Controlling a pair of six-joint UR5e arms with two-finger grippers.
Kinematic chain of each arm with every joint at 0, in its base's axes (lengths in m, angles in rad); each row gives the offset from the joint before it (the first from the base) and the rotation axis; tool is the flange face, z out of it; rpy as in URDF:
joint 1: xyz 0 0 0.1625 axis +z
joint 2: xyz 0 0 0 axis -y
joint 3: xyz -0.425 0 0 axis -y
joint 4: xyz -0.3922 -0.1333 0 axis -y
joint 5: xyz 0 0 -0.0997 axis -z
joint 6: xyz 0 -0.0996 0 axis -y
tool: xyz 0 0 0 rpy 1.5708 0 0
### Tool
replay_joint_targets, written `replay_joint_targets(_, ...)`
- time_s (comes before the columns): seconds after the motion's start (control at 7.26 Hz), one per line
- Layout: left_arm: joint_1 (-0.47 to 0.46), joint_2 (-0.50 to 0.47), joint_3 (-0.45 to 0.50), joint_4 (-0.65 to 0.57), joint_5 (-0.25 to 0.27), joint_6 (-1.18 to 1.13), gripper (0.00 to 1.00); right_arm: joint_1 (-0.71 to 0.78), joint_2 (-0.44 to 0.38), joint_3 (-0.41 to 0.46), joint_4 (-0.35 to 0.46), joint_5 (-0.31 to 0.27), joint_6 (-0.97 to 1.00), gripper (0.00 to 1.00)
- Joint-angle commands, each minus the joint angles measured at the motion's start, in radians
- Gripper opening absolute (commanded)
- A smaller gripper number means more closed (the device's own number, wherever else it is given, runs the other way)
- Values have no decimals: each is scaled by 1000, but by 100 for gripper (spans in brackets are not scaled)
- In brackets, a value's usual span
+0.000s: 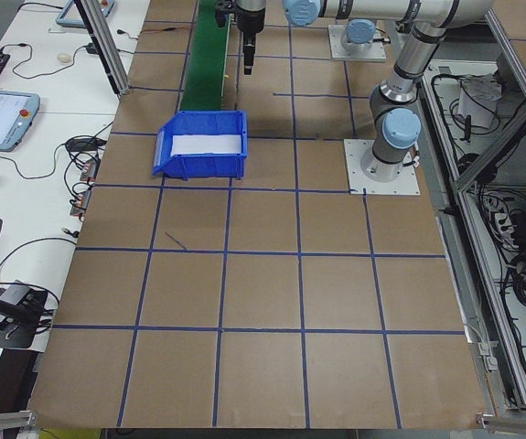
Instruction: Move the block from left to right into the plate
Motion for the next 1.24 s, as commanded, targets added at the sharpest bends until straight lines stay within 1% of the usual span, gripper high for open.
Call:
replay_joint_targets(0.0, 6, 0, 0, 0, 0, 0, 100, 147, -14, -82, 40, -11, 119, 100)
replay_joint_targets(0.14, 3, 0, 0, 0, 0, 0, 100, 175, -13, -74, 42, -17, 119, 100)
replay_joint_targets(0.41, 4, 0, 0, 0, 0, 0, 100, 182, -11, -73, 83, -21, 119, 100)
replay_joint_targets(0.55, 3, -1, 0, 1, -1, 0, 100, 182, 0, -71, 85, -19, 119, 100)
replay_joint_targets(0.83, 4, 0, 0, 1, 0, 0, 100, 175, 0, -70, 146, -22, 119, 100)
replay_joint_targets(0.96, 6, 0, 0, 0, 2, 2, 100, 178, -2, -70, 198, -7, 159, 100)
replay_joint_targets(1.1, 6, 0, 0, 1, 0, 0, 100, 180, -9, -71, 207, -4, 255, 100)
